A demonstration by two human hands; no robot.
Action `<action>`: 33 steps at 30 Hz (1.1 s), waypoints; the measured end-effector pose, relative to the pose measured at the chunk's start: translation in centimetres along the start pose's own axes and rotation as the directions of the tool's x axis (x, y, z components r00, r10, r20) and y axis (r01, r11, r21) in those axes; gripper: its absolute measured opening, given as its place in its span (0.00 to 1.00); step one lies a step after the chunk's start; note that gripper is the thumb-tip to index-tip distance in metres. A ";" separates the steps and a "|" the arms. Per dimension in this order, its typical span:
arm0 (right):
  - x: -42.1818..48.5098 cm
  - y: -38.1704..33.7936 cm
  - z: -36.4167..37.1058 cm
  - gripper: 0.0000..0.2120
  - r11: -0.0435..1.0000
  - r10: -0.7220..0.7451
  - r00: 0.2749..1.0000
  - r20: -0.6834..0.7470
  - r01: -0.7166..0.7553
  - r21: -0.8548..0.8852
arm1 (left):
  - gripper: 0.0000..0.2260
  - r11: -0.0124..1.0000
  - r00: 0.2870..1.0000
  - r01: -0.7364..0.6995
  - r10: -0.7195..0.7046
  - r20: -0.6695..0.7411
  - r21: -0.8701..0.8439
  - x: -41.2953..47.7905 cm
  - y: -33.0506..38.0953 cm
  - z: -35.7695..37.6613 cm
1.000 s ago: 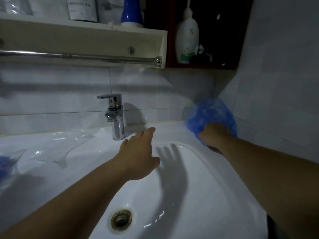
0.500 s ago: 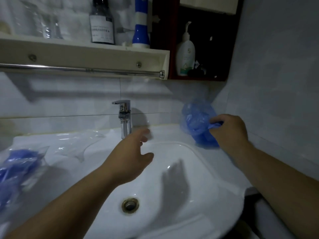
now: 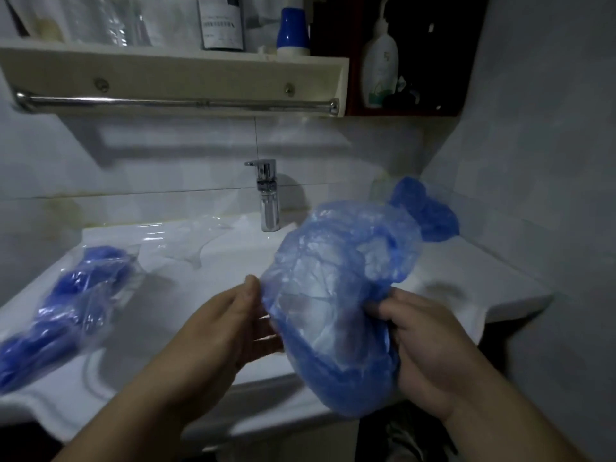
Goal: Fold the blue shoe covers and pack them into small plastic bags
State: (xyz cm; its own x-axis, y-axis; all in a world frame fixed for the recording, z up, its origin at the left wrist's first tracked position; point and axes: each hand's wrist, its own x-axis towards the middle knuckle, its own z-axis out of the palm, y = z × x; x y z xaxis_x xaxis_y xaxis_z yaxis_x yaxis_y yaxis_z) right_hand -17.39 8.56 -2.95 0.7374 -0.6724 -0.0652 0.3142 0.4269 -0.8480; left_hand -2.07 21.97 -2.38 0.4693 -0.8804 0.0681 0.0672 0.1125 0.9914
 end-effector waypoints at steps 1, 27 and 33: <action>-0.3 0.1 0.0 0.09 0.997 -0.012 1.000 -0.027 0.010 -0.075 | 0.23 0.999 1.000 -0.003 0.004 0.029 -0.032 -0.2 0.4 -0.1; -2.1 2.0 -5.8 0.09 0.247 -0.334 0.778 0.533 0.617 -0.747 | 0.24 0.427 0.846 -0.500 0.426 0.321 0.753 -3.7 -3.8 -2.9; -2.1 1.2 -6.9 0.16 0.204 -0.210 0.793 0.572 0.608 -0.767 | 0.07 0.287 0.828 -0.548 0.321 0.460 0.785 -3.9 -2.1 -3.3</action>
State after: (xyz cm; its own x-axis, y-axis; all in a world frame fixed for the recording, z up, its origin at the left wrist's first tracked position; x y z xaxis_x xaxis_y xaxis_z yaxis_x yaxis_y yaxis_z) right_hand -22.72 6.26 -7.46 0.8610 -0.2763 0.4270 0.0537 -0.7856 -0.6165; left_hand -1.10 26.69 -5.06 0.0046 -0.9045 0.4264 -0.9295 0.1534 0.3355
